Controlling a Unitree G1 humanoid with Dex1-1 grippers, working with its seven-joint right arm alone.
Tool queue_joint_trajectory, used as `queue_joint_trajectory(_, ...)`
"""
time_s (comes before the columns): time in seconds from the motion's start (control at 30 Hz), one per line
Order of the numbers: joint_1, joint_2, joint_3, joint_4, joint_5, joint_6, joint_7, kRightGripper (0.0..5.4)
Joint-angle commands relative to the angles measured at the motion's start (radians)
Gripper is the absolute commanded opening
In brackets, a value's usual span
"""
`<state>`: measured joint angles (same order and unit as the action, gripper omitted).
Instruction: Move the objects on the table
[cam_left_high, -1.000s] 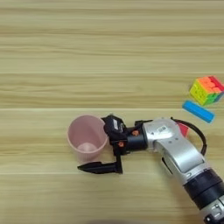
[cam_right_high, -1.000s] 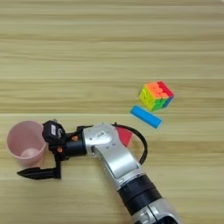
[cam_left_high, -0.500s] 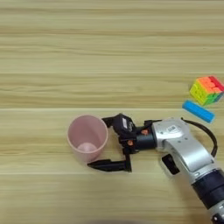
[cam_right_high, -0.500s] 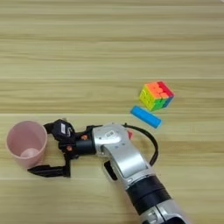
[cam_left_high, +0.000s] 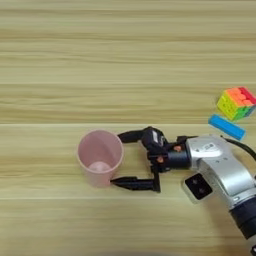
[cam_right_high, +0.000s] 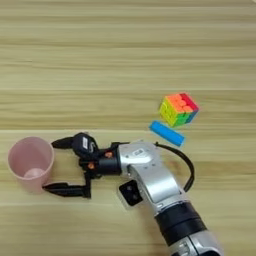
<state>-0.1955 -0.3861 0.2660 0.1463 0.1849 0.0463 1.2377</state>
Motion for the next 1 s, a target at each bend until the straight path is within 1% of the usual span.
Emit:
queue_joint_trajectory(0.03, -0.052, -0.033, -0.063, -0.038, 0.031, -0.023, -0.031, 5.38)
queue_joint_trajectory(0.4, -0.081, -0.073, -0.165, -0.013, 0.056, -0.028, -0.051, 5.38)
queue_joint_trajectory(0.53, -0.109, -0.087, -0.21, 0.016, 0.06, -0.037, -0.061, 5.38)
queue_joint_trajectory(0.73, -0.173, -0.103, -0.276, 0.076, 0.065, -0.049, -0.089, 5.38)
queue_joint_trajectory(1.0, -0.236, -0.133, -0.36, 0.133, 0.086, -0.047, -0.129, 5.38)
